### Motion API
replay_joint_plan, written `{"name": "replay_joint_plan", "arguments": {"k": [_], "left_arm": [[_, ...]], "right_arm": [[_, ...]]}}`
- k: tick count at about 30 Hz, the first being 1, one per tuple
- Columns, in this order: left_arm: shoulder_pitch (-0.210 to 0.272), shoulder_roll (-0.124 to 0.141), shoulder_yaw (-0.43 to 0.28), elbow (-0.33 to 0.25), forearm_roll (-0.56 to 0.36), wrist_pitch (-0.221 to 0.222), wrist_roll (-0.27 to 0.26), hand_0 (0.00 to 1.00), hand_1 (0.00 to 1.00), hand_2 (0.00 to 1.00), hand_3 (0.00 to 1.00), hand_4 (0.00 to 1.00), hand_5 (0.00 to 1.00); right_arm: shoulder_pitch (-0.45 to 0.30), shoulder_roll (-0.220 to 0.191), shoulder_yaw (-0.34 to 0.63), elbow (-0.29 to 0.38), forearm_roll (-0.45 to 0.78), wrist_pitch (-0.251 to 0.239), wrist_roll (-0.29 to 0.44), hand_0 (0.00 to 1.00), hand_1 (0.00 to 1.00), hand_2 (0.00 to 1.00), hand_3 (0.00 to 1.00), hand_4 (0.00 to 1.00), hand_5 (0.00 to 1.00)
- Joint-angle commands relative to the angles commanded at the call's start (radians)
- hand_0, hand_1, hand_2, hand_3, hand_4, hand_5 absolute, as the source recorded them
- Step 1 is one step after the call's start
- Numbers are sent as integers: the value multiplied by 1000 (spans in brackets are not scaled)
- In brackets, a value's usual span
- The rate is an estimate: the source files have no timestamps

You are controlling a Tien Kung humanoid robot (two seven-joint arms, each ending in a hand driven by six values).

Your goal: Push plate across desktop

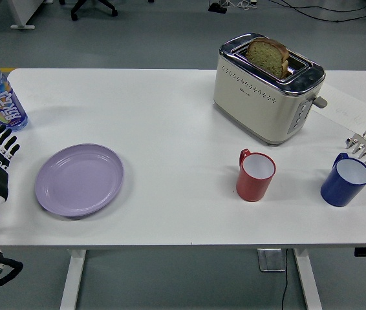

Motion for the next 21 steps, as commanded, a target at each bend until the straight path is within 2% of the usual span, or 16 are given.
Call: {"name": "replay_joint_plan", "arguments": {"k": [9, 16, 21], "left_arm": [[4, -11, 22, 6, -6, 19, -20, 890, 910, 926, 863, 499, 998], [12, -10, 80, 12, -22, 38, -40, 890, 914, 927, 861, 498, 998], [12, -18, 94, 17, -25, 48, -51, 892, 915, 929, 863, 496, 998]], "right_arm": [[2, -1, -1, 0, 0, 0, 2, 608, 545, 632, 626, 130, 362], [3, -3, -3, 0, 1, 0, 3, 607, 546, 633, 626, 130, 361], [3, -3, -4, 0, 1, -1, 3, 607, 546, 632, 626, 130, 362]]}}
